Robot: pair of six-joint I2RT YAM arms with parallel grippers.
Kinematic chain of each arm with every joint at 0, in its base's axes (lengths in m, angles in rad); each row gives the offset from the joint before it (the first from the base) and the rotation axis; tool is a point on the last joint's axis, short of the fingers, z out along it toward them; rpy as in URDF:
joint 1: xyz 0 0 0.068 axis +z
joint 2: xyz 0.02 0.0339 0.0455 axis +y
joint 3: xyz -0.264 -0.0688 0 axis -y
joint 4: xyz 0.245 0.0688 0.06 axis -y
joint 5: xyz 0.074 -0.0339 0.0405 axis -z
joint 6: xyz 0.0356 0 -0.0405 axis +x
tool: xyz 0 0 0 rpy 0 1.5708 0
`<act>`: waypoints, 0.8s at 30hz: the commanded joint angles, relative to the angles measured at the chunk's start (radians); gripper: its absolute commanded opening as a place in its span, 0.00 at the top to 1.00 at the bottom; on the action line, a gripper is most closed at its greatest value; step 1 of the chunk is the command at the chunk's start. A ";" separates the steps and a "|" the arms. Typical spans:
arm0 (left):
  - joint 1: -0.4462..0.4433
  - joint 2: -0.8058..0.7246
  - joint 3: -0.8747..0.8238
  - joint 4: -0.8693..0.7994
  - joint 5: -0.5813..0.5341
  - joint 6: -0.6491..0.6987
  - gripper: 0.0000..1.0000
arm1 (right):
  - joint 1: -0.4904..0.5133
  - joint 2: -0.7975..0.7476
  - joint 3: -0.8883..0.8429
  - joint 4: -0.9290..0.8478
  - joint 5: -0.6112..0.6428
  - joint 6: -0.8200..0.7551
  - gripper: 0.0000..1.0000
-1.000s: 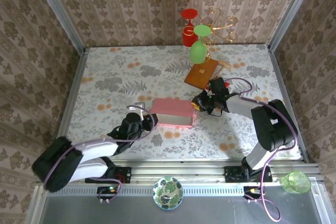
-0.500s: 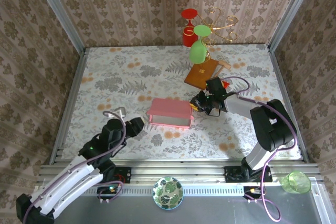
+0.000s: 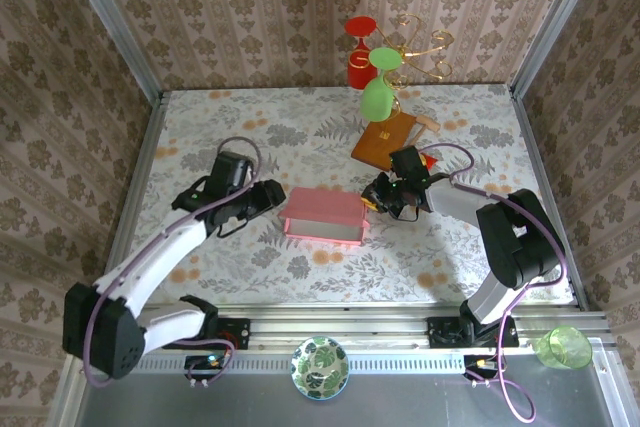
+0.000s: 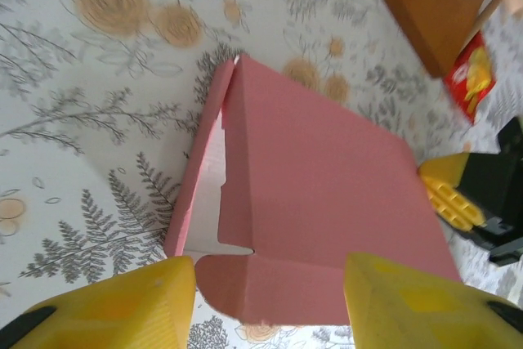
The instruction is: Fold the paper box
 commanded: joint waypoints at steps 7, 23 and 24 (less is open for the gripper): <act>-0.023 0.107 -0.087 0.104 0.085 0.091 0.57 | 0.008 0.000 0.014 -0.021 0.031 -0.021 0.83; -0.069 0.196 -0.192 0.192 0.038 0.109 0.64 | 0.010 -0.035 0.041 -0.091 0.049 -0.059 0.73; -0.073 0.202 -0.190 0.194 0.035 0.111 0.64 | 0.009 -0.045 0.043 -0.105 0.054 -0.067 0.70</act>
